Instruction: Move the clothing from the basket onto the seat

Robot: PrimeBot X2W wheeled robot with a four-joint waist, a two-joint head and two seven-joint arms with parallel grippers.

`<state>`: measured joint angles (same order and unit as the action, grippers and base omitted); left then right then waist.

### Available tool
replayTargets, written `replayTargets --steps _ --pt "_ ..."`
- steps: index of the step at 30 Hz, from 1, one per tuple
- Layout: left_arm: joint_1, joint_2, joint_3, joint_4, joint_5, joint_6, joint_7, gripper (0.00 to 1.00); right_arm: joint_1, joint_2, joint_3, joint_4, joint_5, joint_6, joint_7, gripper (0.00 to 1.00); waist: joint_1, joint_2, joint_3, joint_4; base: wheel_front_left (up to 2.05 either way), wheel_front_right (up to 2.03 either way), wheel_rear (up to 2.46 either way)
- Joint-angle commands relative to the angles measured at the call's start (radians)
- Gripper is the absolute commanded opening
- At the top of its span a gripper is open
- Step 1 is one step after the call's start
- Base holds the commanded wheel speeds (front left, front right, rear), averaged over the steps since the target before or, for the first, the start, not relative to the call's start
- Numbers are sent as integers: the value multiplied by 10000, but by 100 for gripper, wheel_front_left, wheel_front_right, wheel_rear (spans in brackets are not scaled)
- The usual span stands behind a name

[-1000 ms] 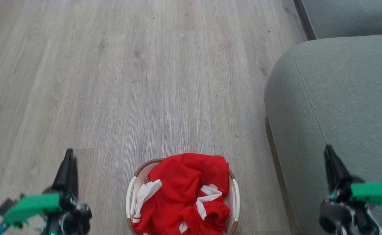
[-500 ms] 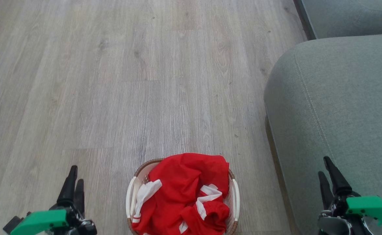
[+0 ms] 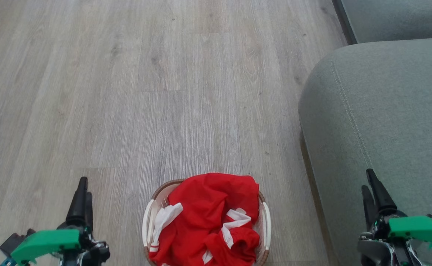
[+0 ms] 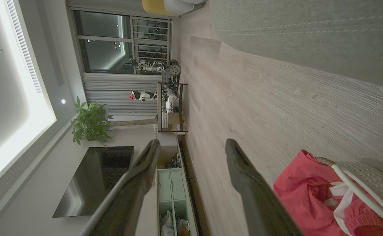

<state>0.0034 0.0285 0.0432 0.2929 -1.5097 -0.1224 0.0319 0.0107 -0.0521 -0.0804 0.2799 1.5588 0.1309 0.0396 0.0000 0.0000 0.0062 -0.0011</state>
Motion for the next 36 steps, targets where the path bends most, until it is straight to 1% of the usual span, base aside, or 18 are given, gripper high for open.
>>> replayTargets --steps 1,7,14,18,30,36 --pt "-484 106 30 -394 158 29 -86 100 -499 -190 96 -427 -98 0 -110 100 0 0 -4 0 0 0 0" --pt "-535 113 -123 -673 1073 127 -261 100 -547 -325 292 -690 -601 0 -314 100 0 0 -4 14 0 0 0" --pt "-565 121 -360 -924 2307 341 -465 100 -572 -407 459 -1004 -1486 -1 -521 100 0 0 8 38 0 0 0" --pt "-601 126 -498 -1088 3323 462 -583 100 -600 -524 566 -1169 -2288 -1 -639 100 0 0 23 43 0 0 0" --pt "-629 139 -821 -1425 5494 1026 -934 100 -708 -915 1073 -1411 -4878 -1 -994 100 0 0 108 13 0 0 0" --pt "-652 146 -1040 -1499 6682 1197 -1110 100 -732 -1014 1268 -1490 -5856 -1 -1171 100 0 0 114 10 0 0 0"
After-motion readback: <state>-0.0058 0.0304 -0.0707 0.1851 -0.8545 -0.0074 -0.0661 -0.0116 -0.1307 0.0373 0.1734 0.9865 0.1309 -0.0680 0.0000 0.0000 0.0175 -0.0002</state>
